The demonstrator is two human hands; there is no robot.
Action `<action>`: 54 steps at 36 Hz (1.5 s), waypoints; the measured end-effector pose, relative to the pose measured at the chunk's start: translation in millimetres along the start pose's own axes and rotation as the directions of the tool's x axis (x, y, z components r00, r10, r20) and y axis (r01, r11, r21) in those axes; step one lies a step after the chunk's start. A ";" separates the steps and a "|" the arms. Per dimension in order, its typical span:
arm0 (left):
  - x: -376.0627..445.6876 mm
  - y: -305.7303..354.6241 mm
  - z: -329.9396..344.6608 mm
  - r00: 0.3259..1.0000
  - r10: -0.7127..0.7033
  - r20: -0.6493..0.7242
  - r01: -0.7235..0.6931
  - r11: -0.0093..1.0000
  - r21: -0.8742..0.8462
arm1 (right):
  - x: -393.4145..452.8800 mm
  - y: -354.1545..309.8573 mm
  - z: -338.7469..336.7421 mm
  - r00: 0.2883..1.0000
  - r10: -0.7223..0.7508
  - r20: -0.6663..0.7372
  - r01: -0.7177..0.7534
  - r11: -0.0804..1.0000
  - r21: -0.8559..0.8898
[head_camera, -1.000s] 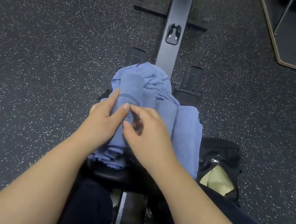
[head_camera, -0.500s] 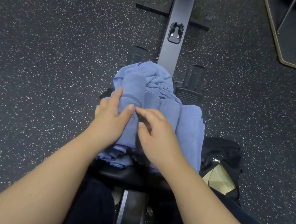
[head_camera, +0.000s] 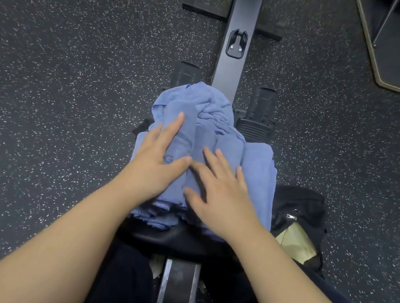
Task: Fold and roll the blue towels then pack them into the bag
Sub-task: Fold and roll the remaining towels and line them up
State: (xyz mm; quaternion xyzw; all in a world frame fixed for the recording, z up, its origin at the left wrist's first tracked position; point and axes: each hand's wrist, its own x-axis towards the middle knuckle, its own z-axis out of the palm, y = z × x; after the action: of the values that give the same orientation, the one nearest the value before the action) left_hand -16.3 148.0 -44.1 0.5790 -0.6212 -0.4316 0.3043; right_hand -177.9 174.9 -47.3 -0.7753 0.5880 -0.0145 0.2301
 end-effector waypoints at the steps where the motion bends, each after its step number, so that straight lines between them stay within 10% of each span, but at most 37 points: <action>1: 0.3 -0.8 0.2 1.000 0.005 0.000 -0.005 1.000 0.003 | -0.3 0.3 1.1 1.000 -0.003 -0.003 0.003 1.000 0.002; 26: 0.9 -0.5 -0.7 1.000 0.029 -0.001 -0.029 0.998 0.048 | -1.9 1.6 2.3 0.999 0.016 -0.028 -0.015 1.000 0.019; 34: 1.6 2.4 -0.9 1.000 0.022 -0.016 -0.021 1.000 0.023 | 27.9 20.7 -20.0 0.954 0.028 -0.300 0.031 0.981 0.190; 44: 4.7 0.2 -4.0 0.998 0.068 0.011 -0.068 0.997 0.030 | 106.1 50.2 -58.2 0.966 0.136 0.221 -0.125 0.990 -0.063; 54: 4.6 1.0 -7.7 0.997 0.068 0.039 -0.070 0.997 0.041 | 121.2 50.1 -50.2 0.941 0.168 0.294 -0.165 0.986 -0.036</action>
State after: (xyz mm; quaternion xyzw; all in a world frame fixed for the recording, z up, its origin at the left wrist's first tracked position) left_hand -10.6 142.0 -40.4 0.5553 -0.6556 -0.4183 0.2947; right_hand -200.6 36.4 -51.2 -0.7175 0.6103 0.1246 0.3118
